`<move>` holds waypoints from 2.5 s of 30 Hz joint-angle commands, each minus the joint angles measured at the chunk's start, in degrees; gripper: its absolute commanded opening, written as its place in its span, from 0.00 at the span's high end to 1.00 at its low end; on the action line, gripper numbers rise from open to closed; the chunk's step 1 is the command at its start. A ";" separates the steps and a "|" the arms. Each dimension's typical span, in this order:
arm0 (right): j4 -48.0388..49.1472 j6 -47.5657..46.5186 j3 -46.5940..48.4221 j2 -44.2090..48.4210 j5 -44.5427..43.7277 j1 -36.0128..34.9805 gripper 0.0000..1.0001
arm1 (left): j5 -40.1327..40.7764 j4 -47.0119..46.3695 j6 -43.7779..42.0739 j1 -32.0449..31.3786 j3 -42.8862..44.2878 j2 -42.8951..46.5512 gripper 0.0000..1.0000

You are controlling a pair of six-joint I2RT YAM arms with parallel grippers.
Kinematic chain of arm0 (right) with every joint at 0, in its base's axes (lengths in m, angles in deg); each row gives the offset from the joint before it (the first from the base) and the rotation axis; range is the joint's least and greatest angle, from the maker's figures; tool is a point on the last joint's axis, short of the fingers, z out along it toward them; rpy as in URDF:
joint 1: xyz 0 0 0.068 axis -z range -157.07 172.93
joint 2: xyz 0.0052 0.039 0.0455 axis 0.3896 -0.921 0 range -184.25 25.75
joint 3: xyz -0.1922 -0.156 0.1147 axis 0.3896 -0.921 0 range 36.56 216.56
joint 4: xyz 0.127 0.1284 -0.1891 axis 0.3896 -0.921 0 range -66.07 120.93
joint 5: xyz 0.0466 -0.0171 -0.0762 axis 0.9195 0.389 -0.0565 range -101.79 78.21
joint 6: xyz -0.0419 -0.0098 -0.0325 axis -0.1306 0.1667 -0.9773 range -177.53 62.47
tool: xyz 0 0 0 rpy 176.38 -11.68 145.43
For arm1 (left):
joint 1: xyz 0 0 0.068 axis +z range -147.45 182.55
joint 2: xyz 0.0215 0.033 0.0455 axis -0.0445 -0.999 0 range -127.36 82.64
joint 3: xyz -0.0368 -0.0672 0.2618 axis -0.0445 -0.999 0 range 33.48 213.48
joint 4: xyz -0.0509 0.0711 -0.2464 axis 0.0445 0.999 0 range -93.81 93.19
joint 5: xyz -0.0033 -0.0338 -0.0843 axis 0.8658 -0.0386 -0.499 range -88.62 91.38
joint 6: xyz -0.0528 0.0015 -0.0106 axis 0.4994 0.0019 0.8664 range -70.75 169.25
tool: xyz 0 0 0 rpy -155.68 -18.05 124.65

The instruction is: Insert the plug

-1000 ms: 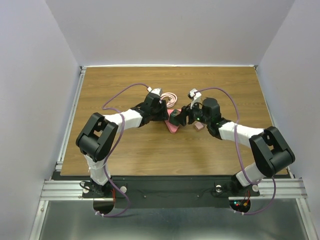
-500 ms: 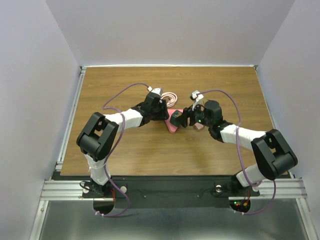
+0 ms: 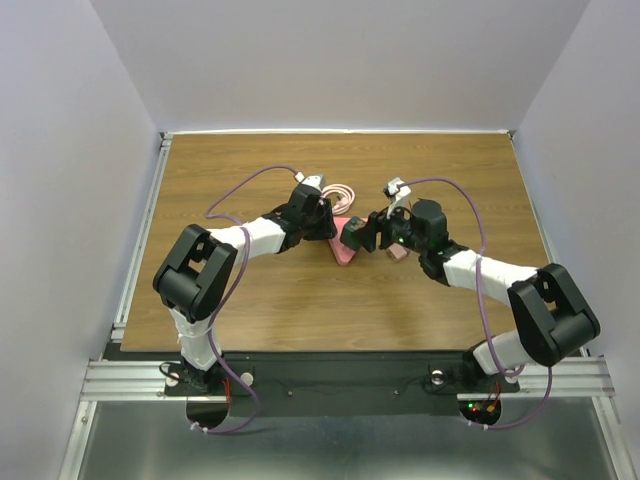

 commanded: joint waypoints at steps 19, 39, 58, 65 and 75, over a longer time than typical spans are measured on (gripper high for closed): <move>7.52 -0.20 -1.68 -3.13 -3.01 -2.49 1.00 | 0.48 1.35 -1.73 1.01 0.27 -0.29 0.52; 13.85 -3.54 -3.79 -4.36 -9.25 -5.91 1.00 | -0.22 1.79 -1.73 1.19 0.18 -0.21 0.53; 21.23 -4.16 -5.81 -6.65 -11.10 -8.20 1.00 | -1.63 1.70 -1.90 1.63 0.00 0.06 0.53; 25.54 -3.63 -6.78 -6.12 -13.03 -9.52 1.00 | -2.86 1.79 -2.17 1.72 -0.08 -0.56 0.53; 26.16 -3.90 -7.39 -4.71 -14.09 -9.60 0.99 | -4.79 1.79 -2.61 2.68 -0.17 -1.00 0.54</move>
